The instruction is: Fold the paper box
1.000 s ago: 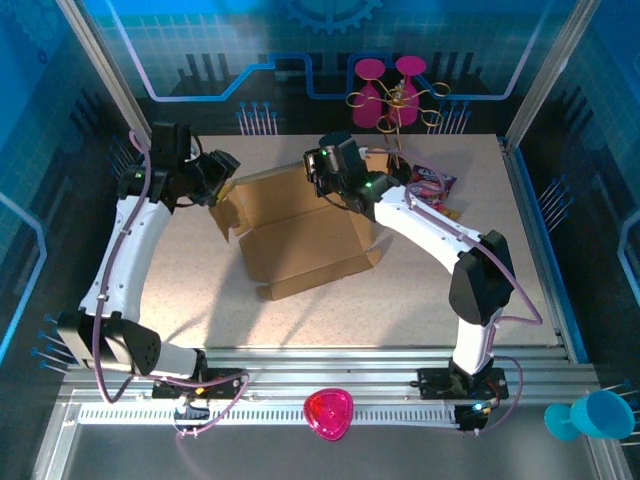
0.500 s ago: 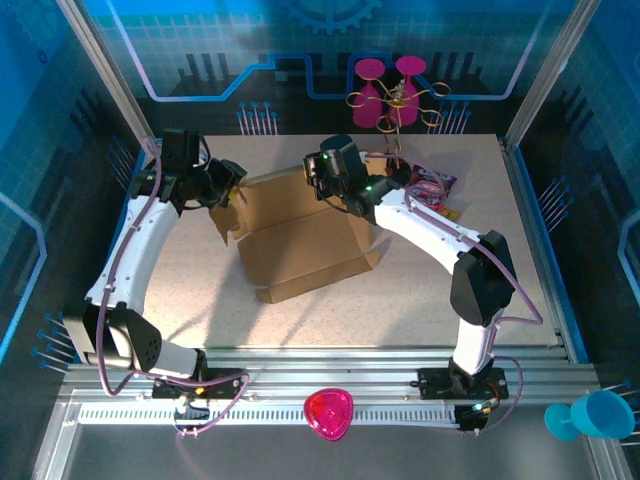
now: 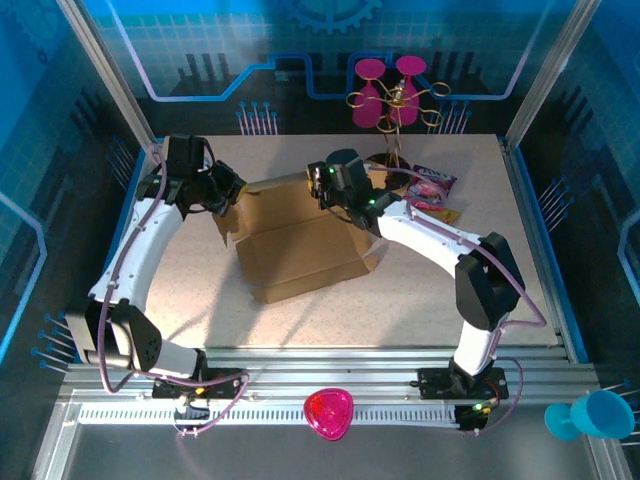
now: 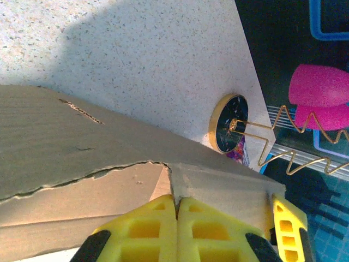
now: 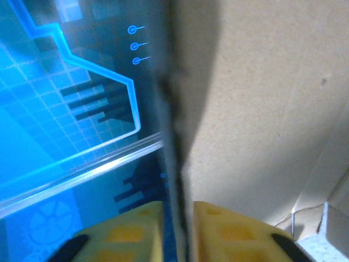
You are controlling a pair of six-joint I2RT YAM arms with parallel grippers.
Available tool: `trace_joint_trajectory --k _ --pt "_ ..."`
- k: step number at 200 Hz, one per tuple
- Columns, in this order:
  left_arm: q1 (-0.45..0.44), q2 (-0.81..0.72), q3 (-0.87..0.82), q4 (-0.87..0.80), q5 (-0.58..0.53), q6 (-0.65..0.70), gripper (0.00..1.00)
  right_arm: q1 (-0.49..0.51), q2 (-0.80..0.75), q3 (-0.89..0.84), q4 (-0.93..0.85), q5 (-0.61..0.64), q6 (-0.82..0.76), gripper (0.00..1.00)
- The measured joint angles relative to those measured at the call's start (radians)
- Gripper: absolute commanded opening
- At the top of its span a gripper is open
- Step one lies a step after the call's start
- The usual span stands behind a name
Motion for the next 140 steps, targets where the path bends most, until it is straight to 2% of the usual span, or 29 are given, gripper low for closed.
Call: trace_joint_trajectory --k 24,60,90,115,140 --pt "0.001 -0.001 -0.008 0.015 -0.003 -0.017 0.0 0.001 -0.015 -0.065 0.105 0.002 0.013 0.36" --pt "0.001 -0.002 -0.033 0.035 -0.003 -0.035 0.0 0.018 -0.015 -0.093 0.198 0.009 0.028 0.37" --pt "0.001 -0.006 -0.04 0.042 -0.003 -0.042 0.0 0.036 -0.014 -0.095 0.233 0.016 0.039 0.34" --pt "0.001 -0.018 -0.045 0.046 -0.003 -0.058 0.0 0.042 -0.002 -0.095 0.265 0.018 0.045 0.27" --pt "0.001 -0.026 -0.053 0.045 -0.003 -0.06 0.0 0.049 0.012 -0.095 0.267 0.02 0.049 0.26"
